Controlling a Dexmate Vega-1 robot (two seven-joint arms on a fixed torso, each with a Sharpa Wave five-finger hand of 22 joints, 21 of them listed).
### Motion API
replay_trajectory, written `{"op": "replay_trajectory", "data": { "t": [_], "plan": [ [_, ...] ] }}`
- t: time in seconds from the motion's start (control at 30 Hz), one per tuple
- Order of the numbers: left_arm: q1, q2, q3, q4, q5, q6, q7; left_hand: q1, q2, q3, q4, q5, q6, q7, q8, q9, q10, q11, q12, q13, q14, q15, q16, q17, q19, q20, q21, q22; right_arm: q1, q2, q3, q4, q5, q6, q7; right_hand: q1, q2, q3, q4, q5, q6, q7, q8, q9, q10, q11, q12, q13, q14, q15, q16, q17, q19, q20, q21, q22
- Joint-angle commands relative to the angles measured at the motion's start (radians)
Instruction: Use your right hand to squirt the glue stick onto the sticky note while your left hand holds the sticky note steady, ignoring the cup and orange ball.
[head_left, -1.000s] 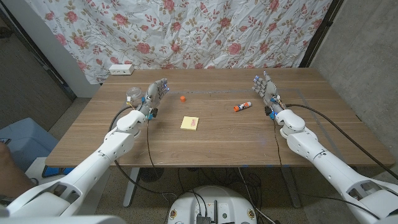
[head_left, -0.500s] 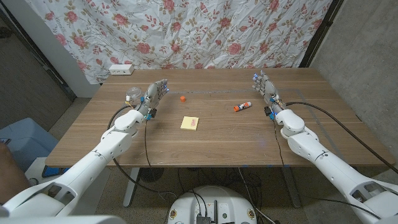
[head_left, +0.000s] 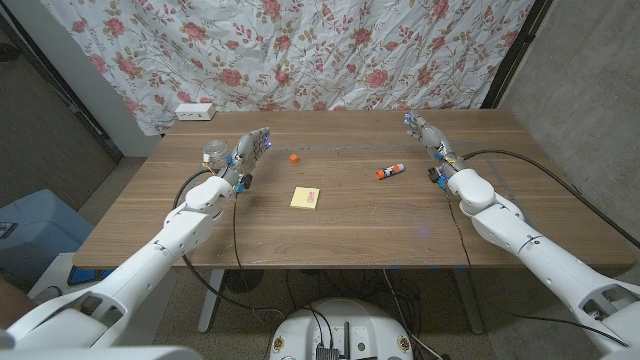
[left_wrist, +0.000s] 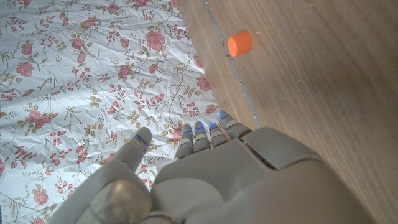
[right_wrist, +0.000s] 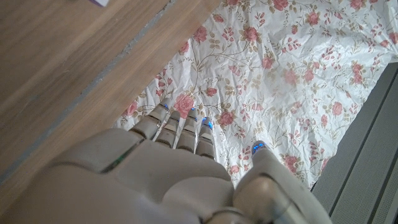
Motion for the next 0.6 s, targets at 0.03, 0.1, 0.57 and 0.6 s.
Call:
{"op": "replay_trajectory", "data": {
  "t": [0.03,0.1,0.57,0.6],
  "plan": [
    [0.000,-0.016,0.001,0.001,0.007,-0.001,0.032,0.013,0.080,0.002,-0.009,0.001,0.012,0.001,0.004,0.001,0.012,-0.002,0.007,0.002,0.006,-0.001,0.004,0.002,0.011,0.003,0.004,0.001,0.001,-0.090,-0.024,-0.078,-0.179,-0.068,-0.043,0.024,0.003,0.006,-0.016,-0.001,-0.007,-0.014,-0.004,0.002,-0.007,-0.013,-0.005,-0.001,-0.017,-0.021,-0.002,-0.005,-0.018,-0.018,-0.003,0.004],
    [0.003,-0.020,0.000,0.005,0.003,-0.008,0.030,0.014,0.081,0.002,-0.011,0.000,0.017,0.000,0.005,0.001,0.019,0.000,0.009,0.002,0.009,-0.002,0.004,0.002,0.013,0.002,0.005,0.001,0.003,-0.101,-0.029,-0.083,-0.208,-0.069,-0.047,0.028,0.003,0.008,-0.021,-0.002,-0.010,-0.019,-0.004,0.002,-0.008,-0.015,-0.006,-0.001,-0.024,-0.021,-0.003,-0.008,-0.023,-0.018,-0.003,0.004],
    [0.047,-0.003,-0.012,-0.056,-0.001,0.014,0.071,0.018,0.085,0.002,-0.020,-0.001,0.035,-0.002,0.005,0.002,0.035,-0.005,0.009,0.002,0.019,-0.004,0.004,0.003,0.018,0.002,0.006,0.001,0.030,-0.209,-0.079,-0.181,-0.456,-0.163,-0.031,0.064,-0.004,0.019,-0.078,-0.024,-0.071,-0.074,-0.014,0.002,-0.062,-0.053,-0.014,-0.002,-0.100,-0.002,-0.001,-0.028,-0.095,0.032,-0.004,0.005],
    [0.049,-0.002,-0.013,-0.061,-0.001,0.017,0.074,0.019,0.085,0.002,-0.020,-0.001,0.035,-0.002,0.005,0.002,0.036,-0.004,0.009,0.002,0.020,-0.004,0.005,0.003,0.018,0.002,0.006,0.001,0.033,-0.215,-0.081,-0.188,-0.467,-0.169,-0.024,0.074,-0.004,0.023,-0.089,-0.027,-0.083,-0.077,-0.015,0.002,-0.065,-0.058,-0.013,-0.002,-0.113,0.004,-0.002,-0.031,-0.101,0.036,-0.003,0.005]
  ]
}}
